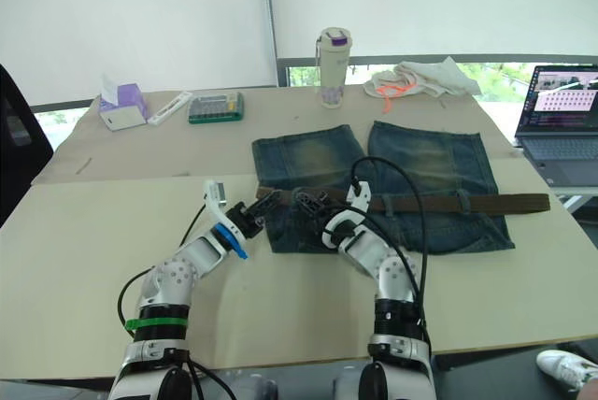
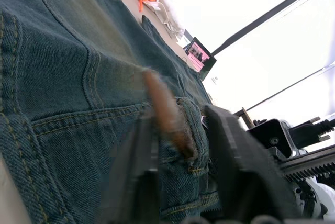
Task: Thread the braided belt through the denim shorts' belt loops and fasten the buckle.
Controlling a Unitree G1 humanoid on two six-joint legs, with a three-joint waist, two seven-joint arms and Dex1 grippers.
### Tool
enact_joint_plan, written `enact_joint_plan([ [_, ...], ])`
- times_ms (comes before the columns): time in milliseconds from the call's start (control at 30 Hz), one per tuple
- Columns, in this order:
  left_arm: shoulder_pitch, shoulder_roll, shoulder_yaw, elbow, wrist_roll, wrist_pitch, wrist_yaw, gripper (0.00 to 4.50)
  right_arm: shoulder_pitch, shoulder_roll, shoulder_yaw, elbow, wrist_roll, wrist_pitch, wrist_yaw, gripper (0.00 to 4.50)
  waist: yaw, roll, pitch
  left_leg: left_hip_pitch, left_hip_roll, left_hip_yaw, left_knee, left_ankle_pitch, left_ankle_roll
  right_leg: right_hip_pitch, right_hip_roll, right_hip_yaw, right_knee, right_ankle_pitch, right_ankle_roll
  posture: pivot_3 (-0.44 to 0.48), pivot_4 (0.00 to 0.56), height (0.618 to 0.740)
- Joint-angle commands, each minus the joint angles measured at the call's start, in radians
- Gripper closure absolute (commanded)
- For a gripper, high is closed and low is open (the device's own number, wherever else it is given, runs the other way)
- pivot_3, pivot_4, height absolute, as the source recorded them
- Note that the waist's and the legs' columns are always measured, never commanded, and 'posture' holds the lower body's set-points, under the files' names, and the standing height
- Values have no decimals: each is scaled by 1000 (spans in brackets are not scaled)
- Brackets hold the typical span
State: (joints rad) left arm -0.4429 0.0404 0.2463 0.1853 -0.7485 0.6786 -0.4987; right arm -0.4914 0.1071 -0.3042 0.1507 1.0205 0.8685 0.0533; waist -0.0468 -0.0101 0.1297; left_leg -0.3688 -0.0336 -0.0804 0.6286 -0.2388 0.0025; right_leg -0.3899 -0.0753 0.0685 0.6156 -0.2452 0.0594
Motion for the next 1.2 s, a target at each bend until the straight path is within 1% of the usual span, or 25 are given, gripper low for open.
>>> enact_joint_plan([
  [33,-16,0,2,-27,-6,-22,-1,4500,6,15,21,-48,2,-16,31,3120,2,0,0,0,0,0,0,0,0,0,0,0,0,0,0,0,150,740],
  [133,-18,6,-1,-20,6,-31,3,4500,29,-7,31,-94,15,15,45,2030,3,0,0,0,0,0,0,0,0,0,0,0,-1,0,0,0,150,740],
  [167,-22,11,0,-13,13,-39,6,4500,46,-39,48,-134,12,34,73,1692,4,0,0,0,0,0,0,0,0,0,0,0,-1,0,0,0,150,740],
  [200,-25,17,2,-7,21,-48,9,4500,64,-77,67,-179,8,51,107,1311,5,0,0,0,0,0,0,0,0,0,0,0,-1,0,0,0,150,740],
  [233,-29,26,5,0,30,-59,10,4500,84,-120,86,-224,0,65,143,1032,5,0,0,-1,-1,0,0,0,0,0,-1,0,-1,0,0,0,150,740],
  [300,-35,53,6,17,60,-82,14,4500,124,-230,122,-319,-35,59,235,314,9,0,0,-1,-1,0,1,0,0,1,-1,0,-2,0,0,0,150,740],
  [333,-33,88,-15,23,105,-101,5,4500,144,-304,121,-361,-49,42,295,22,7,0,0,-1,-2,0,1,0,0,1,-1,-1,-3,0,0,0,150,740],
  [367,-31,113,-32,28,136,-115,-2,4500,158,-354,120,-385,-57,28,337,22,7,0,1,-1,-2,0,1,0,0,1,-1,-1,-3,0,1,0,150,740],
  [400,-26,156,-62,34,190,-138,-10,4500,170,-426,95,-394,-77,-5,388,22,4,0,1,-1,-2,1,1,0,0,2,-1,-1,-3,0,1,0,150,740],
  [433,-24,185,-82,39,226,-155,-15,4500,178,-475,78,-398,-93,-29,424,22,4,-1,1,-1,-2,1,1,0,0,2,-1,-1,-3,-1,1,0,150,740],
  [500,-25,253,-87,54,274,-186,-27,4500,209,-667,53,-307,-235,-127,517,22,5,-1,1,0,-1,3,0,0,0,2,0,-1,-3,-1,1,0,150,740],
  [533,-27,273,-85,61,285,-197,-32,4500,222,-735,56,-256,-296,-171,553,22,7,-1,1,-1,-2,4,0,0,0,2,0,-1,-3,-1,1,0,150,740],
  [633,-27,319,-88,77,319,-224,-42,4500,223,-840,50,-110,-404,-277,600,22,11,-6,4,-1,-2,6,0,0,0,2,-1,-2,-4,-1,1,0,150,740],
  [733,-34,359,-73,123,357,-268,-33,4500,194,-893,26,27,-492,-360,604,22,9,-6,4,0,0,7,0,0,0,2,0,-1,-4,0,1,0,150,740],
  [833,-66,404,-30,229,418,-331,51,4500,176,-954,35,142,-574,-440,644,22,10,-6,5,0,-1,7,0,0,0,2,0,-1,-3,0,0,0,150,740],
  [933,-92,440,-10,320,483,-383,154,4500,142,-970,23,204,-600,-477,662,22,9,-7,5,0,0,6,0,0,0,2,0,-1,-3,0,0,0,150,740],
  [1067,-117,495,-1,435,567,-482,253,4500,88,-991,20,281,-633,-504,684,22,11,-7,5,0,-1,4,0,0,0,3,-1,0,-3,0,0,0,150,740],
  [1200,-141,512,7,490,595,-534,302,4500,32,-1001,62,359,-686,-496,700,22,19,-7,5,0,-1,2,0,0,0,2,-2,0,-3,0,0,0,150,740],
])
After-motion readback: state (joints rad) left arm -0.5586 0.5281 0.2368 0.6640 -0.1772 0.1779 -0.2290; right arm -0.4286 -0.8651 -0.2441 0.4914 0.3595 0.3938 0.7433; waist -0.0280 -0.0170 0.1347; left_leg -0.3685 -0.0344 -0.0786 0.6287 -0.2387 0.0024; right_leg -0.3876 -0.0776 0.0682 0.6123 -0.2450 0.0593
